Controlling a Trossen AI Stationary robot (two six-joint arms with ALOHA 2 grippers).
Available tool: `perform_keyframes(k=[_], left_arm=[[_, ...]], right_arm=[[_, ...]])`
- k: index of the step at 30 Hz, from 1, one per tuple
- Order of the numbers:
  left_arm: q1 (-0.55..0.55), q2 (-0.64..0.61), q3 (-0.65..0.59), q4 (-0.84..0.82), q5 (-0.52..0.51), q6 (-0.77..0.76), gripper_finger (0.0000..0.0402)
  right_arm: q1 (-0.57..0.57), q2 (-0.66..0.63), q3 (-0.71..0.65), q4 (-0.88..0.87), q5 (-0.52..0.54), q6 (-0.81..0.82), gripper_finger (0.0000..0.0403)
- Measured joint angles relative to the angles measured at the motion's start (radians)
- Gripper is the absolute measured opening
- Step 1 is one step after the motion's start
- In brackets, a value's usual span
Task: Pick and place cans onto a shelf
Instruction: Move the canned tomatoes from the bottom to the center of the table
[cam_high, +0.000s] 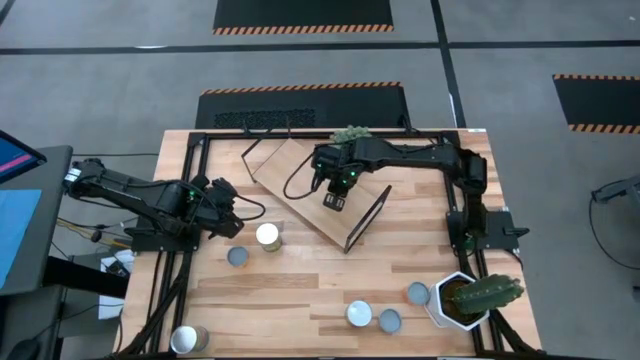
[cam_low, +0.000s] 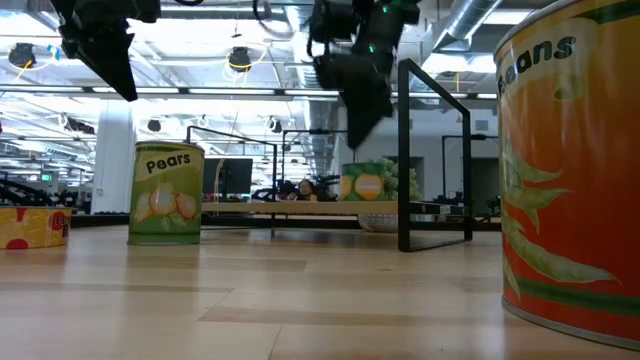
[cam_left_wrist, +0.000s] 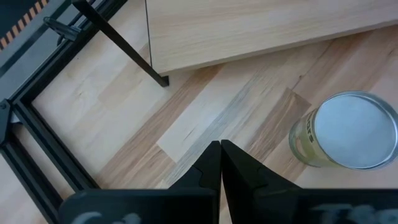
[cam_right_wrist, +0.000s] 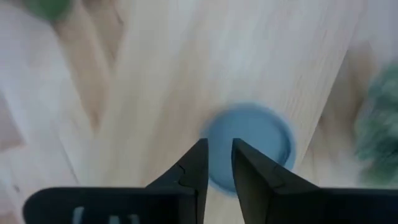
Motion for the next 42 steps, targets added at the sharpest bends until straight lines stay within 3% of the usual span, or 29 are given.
perform_keyframes(k=[7, 11, 15, 19, 22, 26, 34, 42], left_arm=[[0.0, 0.0, 0.0, 0.015, 0.036, 0.035, 0.0], [0.0, 0.012, 0.0, 0.034, 0.181, 0.045, 0.0], [-0.001, 0.035, 0.0, 0.036, 0.276, 0.051, 0.0002], [0.0, 0.058, 0.0, 0.05, 0.345, 0.062, 0.0014], [0.0, 0.068, 0.0, 0.045, 0.504, 0.078, 0.0028], [-0.002, 0.066, 0.0, 0.064, 0.712, 0.061, 0.0036], [-0.11, 0.145, 0.025, 0.063, 0.9, -0.008, 0.0006], [-0.329, 0.335, 0.28, 0.066, 0.922, -0.269, 0.0]], right_arm=[[0.016, -0.012, 0.238, -0.078, 0.014, -0.168, 0.0094], [0.006, -0.082, 0.358, -0.233, 0.176, -0.167, 0.0088], [-0.001, -0.209, 0.362, -0.356, 0.384, -0.052, 0.008], [0.002, -0.328, 0.349, -0.484, 0.474, 0.133, 0.0075], [0.011, -0.389, 0.345, -0.539, 0.553, 0.235, 0.0075], [0.024, -0.47, 0.3, -0.53, 0.587, 0.246, 0.0075], [0.026, -0.602, 0.05, -0.53, 0.6, 0.365, 0.0074], [0.066, -0.659, -0.141, -0.525, 0.593, 0.377, 0.0075]])
